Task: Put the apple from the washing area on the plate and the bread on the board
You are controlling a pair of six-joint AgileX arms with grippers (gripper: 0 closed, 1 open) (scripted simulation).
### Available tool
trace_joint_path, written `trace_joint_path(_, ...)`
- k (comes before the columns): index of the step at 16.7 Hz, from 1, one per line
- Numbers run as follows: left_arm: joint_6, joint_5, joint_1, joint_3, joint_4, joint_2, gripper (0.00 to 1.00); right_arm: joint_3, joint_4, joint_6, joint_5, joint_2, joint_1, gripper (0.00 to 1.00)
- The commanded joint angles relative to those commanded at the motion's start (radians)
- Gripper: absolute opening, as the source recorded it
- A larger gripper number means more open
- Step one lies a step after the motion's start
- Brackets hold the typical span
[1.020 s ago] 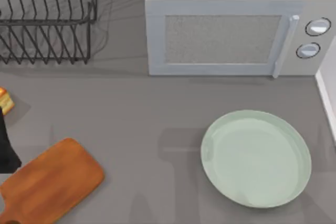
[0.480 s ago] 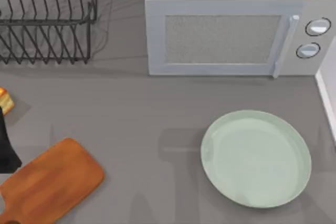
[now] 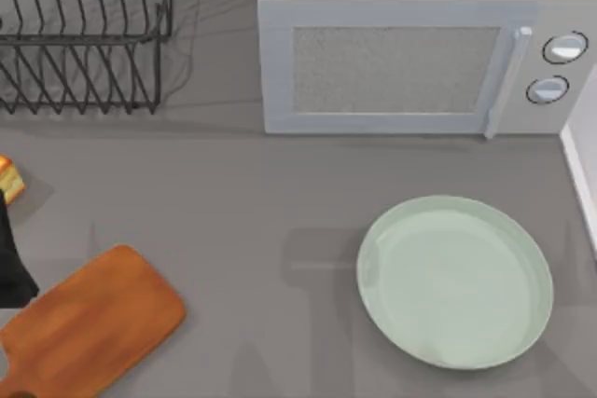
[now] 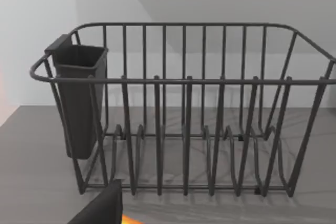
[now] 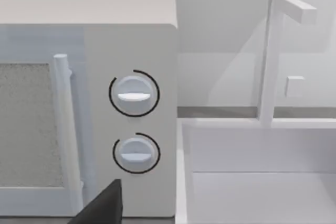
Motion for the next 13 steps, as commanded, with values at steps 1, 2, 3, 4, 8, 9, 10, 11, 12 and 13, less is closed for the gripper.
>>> trace_joint_path(1, 0.000, 0.000, 0.000, 0.000, 0.000, 0.000, 1.00, 0.000, 0.000, 0.000, 0.000, 0.000, 0.000, 1.00)
trace_joint_path(2, 0.000, 0.000, 0.000, 0.000, 0.000, 0.000, 1.00, 0.009, -0.007, -0.002, 0.000, 0.010, -0.002, 1.00)
trace_joint_path(3, 0.000, 0.000, 0.000, 0.000, 0.000, 0.000, 1.00, 0.028, -0.020, -0.005, 0.000, 0.031, -0.006, 1.00)
trace_joint_path(4, 0.000, 0.000, 0.000, 0.000, 0.000, 0.000, 1.00, 0.056, -0.040, -0.011, 0.000, 0.062, -0.011, 1.00)
trace_joint_path(8, 0.000, 0.000, 0.000, 0.000, 0.000, 0.000, 1.00, 0.238, -0.171, -0.046, 0.000, 0.294, -0.049, 1.00)
trace_joint_path(9, 0.000, 0.000, 0.000, 0.000, 0.000, 0.000, 1.00, 0.297, -0.213, -0.057, 0.000, 0.375, -0.061, 1.00)
trace_joint_path(10, 0.000, 0.000, 0.000, 0.000, 0.000, 0.000, 1.00, 0.360, -0.259, -0.070, 0.000, 0.464, -0.074, 1.00)
trace_joint_path(11, 0.000, 0.000, 0.000, 0.000, 0.000, 0.000, 1.00, 0.426, -0.306, -0.082, 0.000, 0.558, -0.087, 1.00)
trace_joint_path(12, 0.000, 0.000, 0.000, 0.000, 0.000, 0.000, 1.00, 0.495, -0.356, -0.096, 0.000, 0.658, -0.102, 1.00)
trace_joint_path(13, 0.000, 0.000, 0.000, 0.000, 0.000, 0.000, 1.00, 0.565, -0.407, -0.109, 0.000, 0.761, -0.116, 1.00)
